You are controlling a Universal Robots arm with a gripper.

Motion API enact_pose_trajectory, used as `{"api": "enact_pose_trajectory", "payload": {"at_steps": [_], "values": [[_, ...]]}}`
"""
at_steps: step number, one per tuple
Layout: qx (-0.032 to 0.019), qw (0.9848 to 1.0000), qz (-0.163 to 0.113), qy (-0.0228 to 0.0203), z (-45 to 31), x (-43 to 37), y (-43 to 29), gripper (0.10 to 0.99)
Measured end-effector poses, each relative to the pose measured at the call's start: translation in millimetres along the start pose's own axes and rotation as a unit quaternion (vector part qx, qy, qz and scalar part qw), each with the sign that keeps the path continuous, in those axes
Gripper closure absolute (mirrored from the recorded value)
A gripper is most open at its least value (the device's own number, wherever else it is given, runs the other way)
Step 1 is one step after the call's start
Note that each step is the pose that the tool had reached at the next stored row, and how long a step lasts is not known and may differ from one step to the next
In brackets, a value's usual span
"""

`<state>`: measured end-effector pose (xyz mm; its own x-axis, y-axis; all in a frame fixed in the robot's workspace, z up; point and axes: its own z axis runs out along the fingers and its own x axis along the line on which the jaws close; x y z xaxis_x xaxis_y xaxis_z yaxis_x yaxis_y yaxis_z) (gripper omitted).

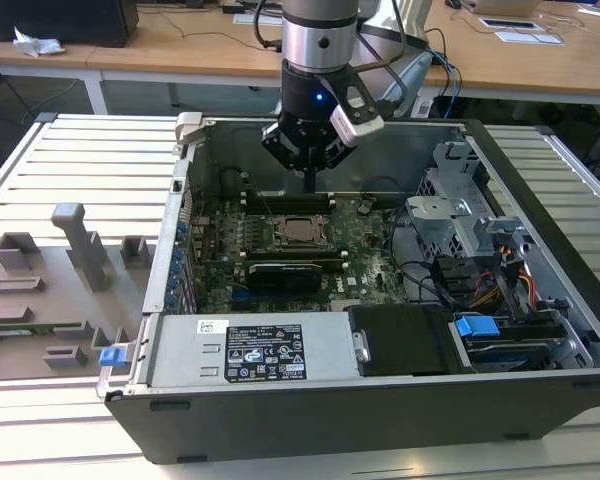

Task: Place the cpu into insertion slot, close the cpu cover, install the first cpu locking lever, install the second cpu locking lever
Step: 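Install the first cpu locking lever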

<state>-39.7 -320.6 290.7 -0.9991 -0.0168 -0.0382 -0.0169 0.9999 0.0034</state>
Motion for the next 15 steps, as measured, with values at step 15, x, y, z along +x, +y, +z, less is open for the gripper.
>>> {"api": "enact_pose_trajectory", "payload": {"at_steps": [15], "values": [[0.0,1.0,0.0,-0.0003,-1.6,41.8,0.7,0.98]]}}
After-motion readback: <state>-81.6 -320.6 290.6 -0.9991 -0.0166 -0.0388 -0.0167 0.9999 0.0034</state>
